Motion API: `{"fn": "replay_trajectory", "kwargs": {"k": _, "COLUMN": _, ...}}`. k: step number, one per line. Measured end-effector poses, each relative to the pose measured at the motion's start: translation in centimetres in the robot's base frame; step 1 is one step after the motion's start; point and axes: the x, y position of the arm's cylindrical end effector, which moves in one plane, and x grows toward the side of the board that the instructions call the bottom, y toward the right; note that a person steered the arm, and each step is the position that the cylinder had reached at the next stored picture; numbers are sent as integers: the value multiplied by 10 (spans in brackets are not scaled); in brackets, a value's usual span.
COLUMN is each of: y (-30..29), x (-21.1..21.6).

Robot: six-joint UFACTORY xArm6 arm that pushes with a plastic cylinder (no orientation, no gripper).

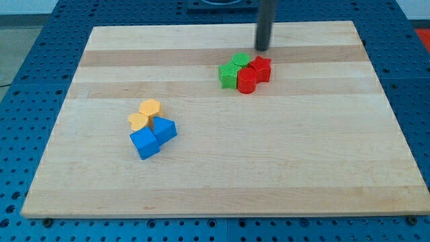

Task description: Separate the green blocks from the red blocks

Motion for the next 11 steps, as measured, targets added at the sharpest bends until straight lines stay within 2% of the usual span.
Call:
{"fn": "replay_trajectory", "kwargs": {"k": 1, "y": -75, "x": 5}}
{"fn": "replay_trajectory", "kwargs": {"k": 2, "y": -117, "x": 23}}
{"fn": "replay_trajectory", "kwargs": {"k": 3, "y": -117, "x": 73}}
{"fn": "replay_trajectory", "kwargs": {"k": 5, "y": -64, "x": 112}}
{"fn": "replay_trajectory", "kwargs": {"k": 7, "y": -55, "x": 84}}
{"fn": "replay_trajectory", "kwargs": {"k": 9, "y": -3, "x": 59}}
{"fn": "replay_trajectory", "kwargs": {"k": 11, "y": 29, "x": 15}}
